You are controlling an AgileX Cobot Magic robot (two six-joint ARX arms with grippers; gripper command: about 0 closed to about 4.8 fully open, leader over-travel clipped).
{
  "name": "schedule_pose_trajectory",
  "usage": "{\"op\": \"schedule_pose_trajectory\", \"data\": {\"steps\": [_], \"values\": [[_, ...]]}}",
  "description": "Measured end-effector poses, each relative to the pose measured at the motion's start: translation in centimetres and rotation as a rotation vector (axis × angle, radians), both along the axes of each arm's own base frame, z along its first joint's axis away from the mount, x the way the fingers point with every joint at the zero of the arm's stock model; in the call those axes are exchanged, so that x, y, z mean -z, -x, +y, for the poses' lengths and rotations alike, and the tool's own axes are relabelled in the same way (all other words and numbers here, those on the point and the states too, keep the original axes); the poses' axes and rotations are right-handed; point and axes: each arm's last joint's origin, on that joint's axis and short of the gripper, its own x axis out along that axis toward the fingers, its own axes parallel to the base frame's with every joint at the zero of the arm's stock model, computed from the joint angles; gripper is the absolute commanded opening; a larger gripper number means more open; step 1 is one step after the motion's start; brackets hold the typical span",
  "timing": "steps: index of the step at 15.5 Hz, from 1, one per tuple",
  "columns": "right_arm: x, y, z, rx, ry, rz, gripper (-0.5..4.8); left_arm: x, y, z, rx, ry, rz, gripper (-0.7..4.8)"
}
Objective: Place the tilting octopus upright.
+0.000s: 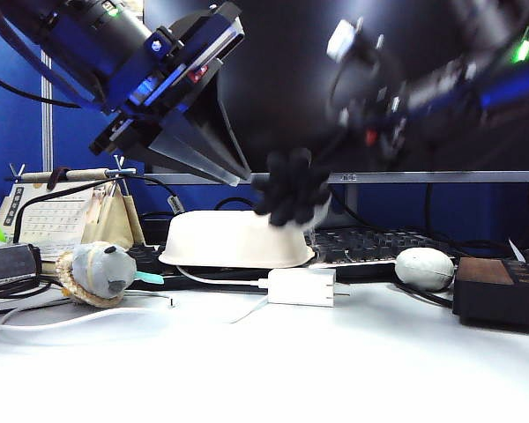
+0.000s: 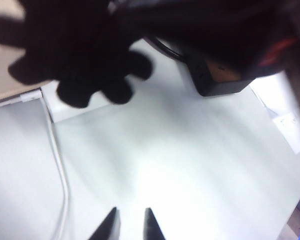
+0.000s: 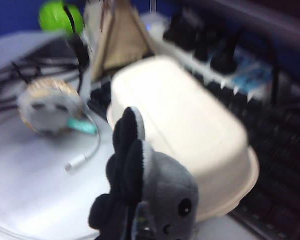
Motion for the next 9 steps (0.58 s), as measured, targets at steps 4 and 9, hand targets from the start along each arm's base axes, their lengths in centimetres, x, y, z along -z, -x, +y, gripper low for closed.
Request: {"op": "schedule_pose_trajectory", "data": {"steps": [4, 9], "values": [[-0.7, 1.5, -1.3, 0.156, 0.222, 0.005, -0.03, 0.0, 0.0, 0.0, 0.003, -0.002, -0.003, 0.76], [-0.3, 1.9, -1.2, 0.254, 0.427, -0.058, -0.03, 0.0, 0.0, 0.0, 0.003, -0.002, -0.003, 0.76]]}}
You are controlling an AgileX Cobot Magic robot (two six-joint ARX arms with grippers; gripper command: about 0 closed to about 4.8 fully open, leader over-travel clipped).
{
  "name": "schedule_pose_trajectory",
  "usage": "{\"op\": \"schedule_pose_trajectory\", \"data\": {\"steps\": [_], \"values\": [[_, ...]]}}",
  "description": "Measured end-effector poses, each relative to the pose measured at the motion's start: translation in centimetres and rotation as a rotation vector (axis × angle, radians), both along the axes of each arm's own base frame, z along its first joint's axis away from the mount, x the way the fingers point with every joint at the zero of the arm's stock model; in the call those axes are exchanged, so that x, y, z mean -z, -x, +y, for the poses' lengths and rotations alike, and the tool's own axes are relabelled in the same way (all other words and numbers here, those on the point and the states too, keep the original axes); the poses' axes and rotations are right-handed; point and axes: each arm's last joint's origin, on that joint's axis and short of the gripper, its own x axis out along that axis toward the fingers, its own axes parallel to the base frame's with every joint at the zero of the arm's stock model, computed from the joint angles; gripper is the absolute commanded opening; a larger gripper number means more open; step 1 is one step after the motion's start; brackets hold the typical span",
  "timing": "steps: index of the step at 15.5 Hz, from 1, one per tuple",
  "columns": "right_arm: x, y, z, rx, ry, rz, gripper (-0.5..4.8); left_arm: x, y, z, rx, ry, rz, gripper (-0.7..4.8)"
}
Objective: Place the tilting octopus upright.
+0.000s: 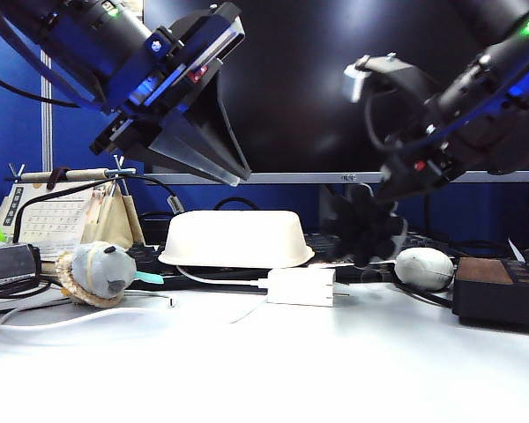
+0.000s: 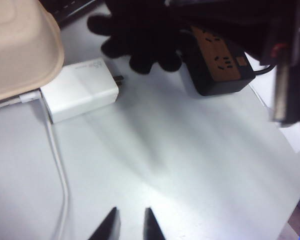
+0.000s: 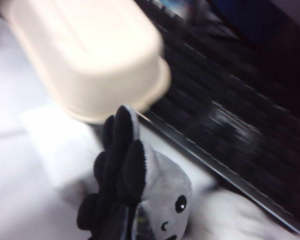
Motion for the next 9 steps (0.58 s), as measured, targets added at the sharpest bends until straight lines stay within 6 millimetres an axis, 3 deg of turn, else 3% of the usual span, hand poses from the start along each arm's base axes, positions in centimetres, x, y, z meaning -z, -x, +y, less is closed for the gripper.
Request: {"op": "schedule_pose_trajectory", "data": {"steps": [3, 9], "values": [[0.2, 0.8, 1.3, 0.074, 0.161, -0.055, -0.03, 0.0, 0.0, 0.0, 0.0, 0.0, 0.0, 0.76], [0.5, 3.5, 4.5, 0.064, 0.416, -0.126, -0.03, 0.0, 0.0, 0.0, 0.0, 0.0, 0.0, 0.75]]}}
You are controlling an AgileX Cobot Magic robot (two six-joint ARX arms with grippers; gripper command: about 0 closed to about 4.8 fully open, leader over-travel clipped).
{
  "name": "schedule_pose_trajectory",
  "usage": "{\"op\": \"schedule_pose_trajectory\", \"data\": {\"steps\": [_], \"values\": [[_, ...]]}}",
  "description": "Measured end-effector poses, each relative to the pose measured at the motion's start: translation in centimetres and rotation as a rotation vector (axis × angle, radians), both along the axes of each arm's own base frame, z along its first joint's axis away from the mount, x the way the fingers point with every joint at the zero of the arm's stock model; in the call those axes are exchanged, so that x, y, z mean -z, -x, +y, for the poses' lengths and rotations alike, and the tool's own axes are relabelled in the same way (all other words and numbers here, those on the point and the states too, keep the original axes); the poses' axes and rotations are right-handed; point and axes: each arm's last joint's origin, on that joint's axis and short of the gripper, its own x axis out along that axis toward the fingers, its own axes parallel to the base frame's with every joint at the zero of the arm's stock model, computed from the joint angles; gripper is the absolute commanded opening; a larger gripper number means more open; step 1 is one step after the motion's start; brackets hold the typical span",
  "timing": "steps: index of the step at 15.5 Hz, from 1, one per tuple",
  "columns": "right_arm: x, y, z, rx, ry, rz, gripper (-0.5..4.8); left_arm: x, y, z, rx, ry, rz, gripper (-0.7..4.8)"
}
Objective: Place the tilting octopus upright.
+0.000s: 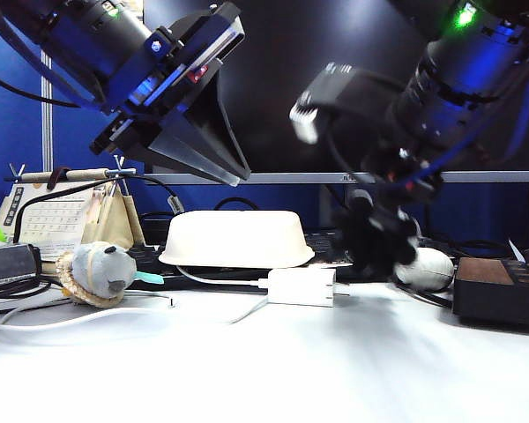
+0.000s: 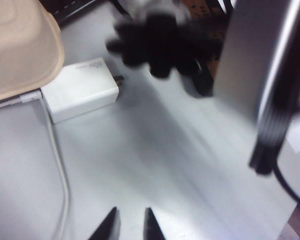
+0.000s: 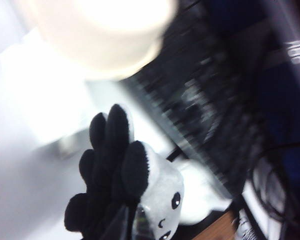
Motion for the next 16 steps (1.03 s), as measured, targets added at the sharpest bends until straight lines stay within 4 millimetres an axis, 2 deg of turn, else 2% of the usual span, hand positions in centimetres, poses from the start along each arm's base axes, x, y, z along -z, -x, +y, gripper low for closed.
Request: {"op": "schedule_pose_trajectory", "data": {"steps": [4, 9, 10, 16], "values": [[1.2, 1.4, -0.1, 0.001, 0.128, 0.118, -0.03, 0.0, 0.0, 0.0, 0.0, 0.0, 0.0, 0.75], [1.4, 2.3, 0.7, -0.021, 0.127, 0.128, -0.03, 0.4, 0.2, 0.2, -0.001, -0.031, 0.038, 0.75], [1.4, 2.3, 0.7, -0.02, 0.129, 0.133, -0.03, 0.6, 0.4, 0.4, 0.005, -0.052, 0.07, 0.5], [1.4, 2.3, 0.7, 0.003, 0.097, 0.139, -0.03, 0.6, 1.4, 0.0, 0.293, 0.09, 0.208, 0.46]]}}
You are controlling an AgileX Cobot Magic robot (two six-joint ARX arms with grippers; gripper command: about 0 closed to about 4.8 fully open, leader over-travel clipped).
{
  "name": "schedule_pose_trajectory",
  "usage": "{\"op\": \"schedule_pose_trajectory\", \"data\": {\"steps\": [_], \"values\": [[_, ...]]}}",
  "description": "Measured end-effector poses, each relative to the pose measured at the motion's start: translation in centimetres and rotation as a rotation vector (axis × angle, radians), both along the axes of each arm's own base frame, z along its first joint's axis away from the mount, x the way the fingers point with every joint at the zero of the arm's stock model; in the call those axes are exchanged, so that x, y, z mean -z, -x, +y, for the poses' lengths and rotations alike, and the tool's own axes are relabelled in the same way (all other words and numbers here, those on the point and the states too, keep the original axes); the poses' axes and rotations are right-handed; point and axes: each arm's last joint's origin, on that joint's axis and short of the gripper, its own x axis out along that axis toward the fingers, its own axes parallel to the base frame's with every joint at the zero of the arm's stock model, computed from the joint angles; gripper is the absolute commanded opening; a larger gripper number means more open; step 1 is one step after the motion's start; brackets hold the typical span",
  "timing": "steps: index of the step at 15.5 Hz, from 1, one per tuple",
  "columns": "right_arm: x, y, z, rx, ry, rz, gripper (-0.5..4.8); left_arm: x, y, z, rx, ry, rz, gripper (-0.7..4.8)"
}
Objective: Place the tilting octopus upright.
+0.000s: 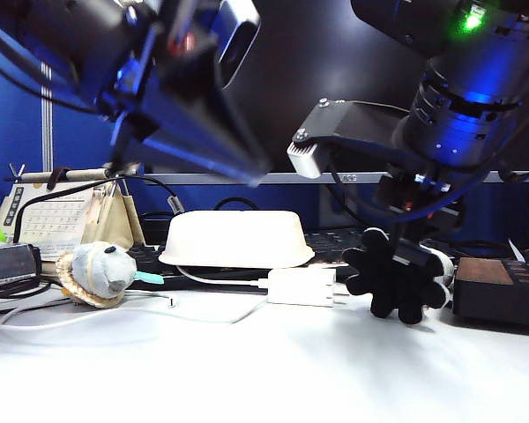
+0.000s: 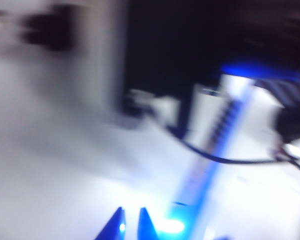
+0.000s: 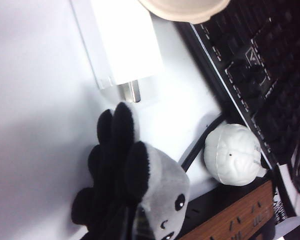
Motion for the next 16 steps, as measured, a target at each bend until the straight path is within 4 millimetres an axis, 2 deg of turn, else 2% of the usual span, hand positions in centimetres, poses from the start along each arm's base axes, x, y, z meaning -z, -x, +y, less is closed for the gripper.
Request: {"op": "schedule_pose_trajectory", "data": {"steps": [8, 16], "values": [[0.4, 0.4, -0.2, 0.015, -0.021, 0.071, -0.03, -0.4, 0.0, -0.3, 0.08, 0.074, -0.006, 0.47], [0.8, 1.7, 0.7, -0.041, -0.053, 0.149, -0.03, -0.3, -0.3, -0.2, 0.053, 0.001, -0.164, 0.47]]}}
